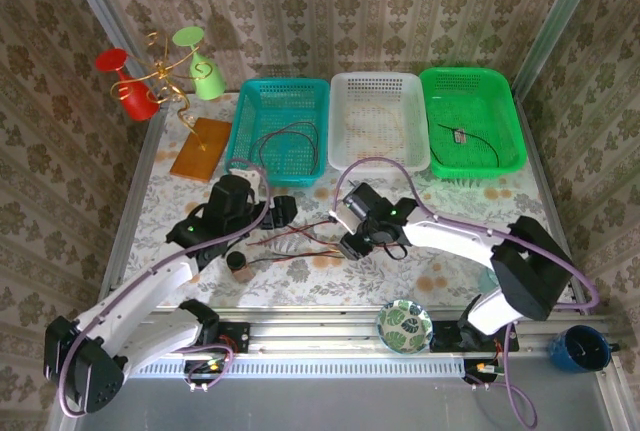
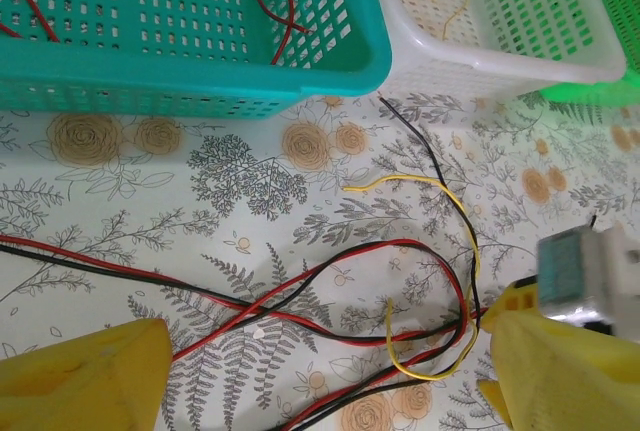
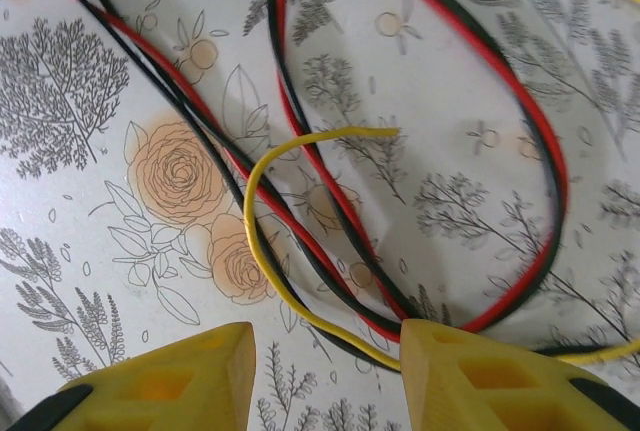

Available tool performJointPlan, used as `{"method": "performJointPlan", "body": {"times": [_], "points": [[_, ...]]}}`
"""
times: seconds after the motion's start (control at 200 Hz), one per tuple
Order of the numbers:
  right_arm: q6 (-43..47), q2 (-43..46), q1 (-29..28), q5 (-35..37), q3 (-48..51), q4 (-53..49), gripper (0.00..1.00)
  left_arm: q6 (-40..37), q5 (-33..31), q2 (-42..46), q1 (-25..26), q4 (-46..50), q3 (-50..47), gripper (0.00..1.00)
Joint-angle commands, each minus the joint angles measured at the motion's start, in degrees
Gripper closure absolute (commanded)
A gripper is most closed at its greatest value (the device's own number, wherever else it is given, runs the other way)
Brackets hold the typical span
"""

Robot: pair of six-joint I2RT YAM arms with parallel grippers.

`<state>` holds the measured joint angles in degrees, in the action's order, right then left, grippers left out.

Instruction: Untangle the cables

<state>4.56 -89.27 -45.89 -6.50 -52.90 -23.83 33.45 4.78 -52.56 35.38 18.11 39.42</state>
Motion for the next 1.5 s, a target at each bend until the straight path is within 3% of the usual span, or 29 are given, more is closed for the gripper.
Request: {"method": "performJointPlan", "body": {"times": [0.0, 0.42, 0.575, 0.845, 1.085, 1.345, 1.495], "points": [[4.4, -2.6, -1.3, -1.3, -2.6, -0.1, 0.56, 1.7, 0.9, 1.8, -0.8, 2.5, -1.1, 0.16], [4.6, -7.1, -2.5, -2.7, -4.2, -1.4, 0.60, 1.6, 0.9, 2.2, -1.7, 4.0, -0.5, 0.17], [5.0, -8.8, -2.5, -1.4, -4.5, -0.4, 0.71, 1.8, 1.0, 2.2, -2.0, 3.9, -0.4, 0.17], [7.5, -6.3, -2.6, 1.5, -5.9, -4.9, 0.98, 1.4, 1.0, 1.6, -2.0, 4.6, 0.8, 0.17], [7.6, 3.1, -1.9, 2.6, -3.2, -3.3, 1.00, 0.6, 1.8, -0.7, -1.9, 3.1, 2.0, 0.18], [-2.2, 13.8, 6.2, -11.6, 1.7, 9.5, 1.00, -0.5, 2.4, -2.4, -1.3, 2.0, 2.9, 0.18], [-7.0, 16.9, 9.4, -15.5, 2.9, 14.1, 1.00, -1.4, 1.9, -2.4, -0.6, 1.6, 3.0, 0.18]]}}
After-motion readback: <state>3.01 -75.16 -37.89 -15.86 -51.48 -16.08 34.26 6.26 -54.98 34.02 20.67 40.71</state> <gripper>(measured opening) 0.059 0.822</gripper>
